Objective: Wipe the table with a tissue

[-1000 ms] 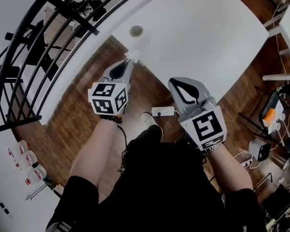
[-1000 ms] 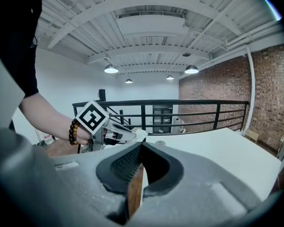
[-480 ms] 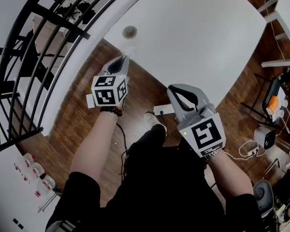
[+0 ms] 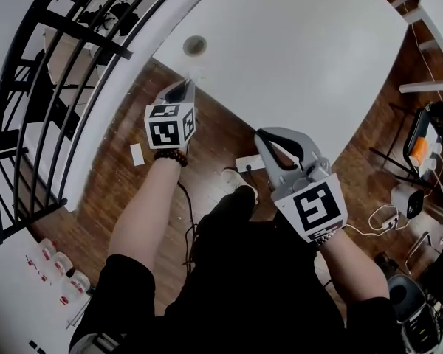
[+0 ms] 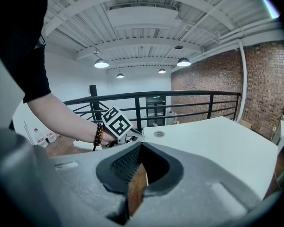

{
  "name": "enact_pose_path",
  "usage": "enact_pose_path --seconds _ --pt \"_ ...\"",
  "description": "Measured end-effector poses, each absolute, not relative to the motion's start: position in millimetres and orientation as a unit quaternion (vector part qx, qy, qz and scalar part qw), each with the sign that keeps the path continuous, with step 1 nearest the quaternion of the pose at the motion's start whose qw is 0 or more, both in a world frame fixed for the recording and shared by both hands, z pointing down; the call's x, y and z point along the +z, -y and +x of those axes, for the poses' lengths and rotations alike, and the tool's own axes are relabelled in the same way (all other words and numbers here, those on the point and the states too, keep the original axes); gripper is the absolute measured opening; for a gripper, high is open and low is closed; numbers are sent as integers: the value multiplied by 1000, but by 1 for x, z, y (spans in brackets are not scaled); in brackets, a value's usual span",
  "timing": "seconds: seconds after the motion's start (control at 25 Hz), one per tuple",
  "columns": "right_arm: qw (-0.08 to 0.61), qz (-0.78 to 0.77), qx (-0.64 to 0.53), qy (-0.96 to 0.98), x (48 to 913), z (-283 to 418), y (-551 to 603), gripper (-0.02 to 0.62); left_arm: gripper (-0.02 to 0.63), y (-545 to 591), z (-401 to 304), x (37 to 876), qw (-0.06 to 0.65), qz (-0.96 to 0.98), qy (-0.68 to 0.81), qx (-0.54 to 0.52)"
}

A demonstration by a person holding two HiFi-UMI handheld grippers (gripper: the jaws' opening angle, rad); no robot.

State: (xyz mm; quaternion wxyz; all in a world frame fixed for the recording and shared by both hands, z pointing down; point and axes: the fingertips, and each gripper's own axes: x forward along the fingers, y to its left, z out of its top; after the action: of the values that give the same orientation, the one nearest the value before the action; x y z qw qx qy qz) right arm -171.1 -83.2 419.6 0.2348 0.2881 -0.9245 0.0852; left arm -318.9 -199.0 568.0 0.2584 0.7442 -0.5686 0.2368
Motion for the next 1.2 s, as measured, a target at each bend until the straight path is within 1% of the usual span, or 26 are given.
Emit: enact_pose_path --seconds 0.36,0.68,1.2 --pt "241 291 89 922 425 -168 86 -8 26 210 -325 586 264 735 569 257" --pt "241 292 94 921 427 -160 90 -8 25 212 -316 595 262 733 558 287" --pt "241 289 95 922 425 -153 97 -8 21 218 -304 597 274 736 543 298"
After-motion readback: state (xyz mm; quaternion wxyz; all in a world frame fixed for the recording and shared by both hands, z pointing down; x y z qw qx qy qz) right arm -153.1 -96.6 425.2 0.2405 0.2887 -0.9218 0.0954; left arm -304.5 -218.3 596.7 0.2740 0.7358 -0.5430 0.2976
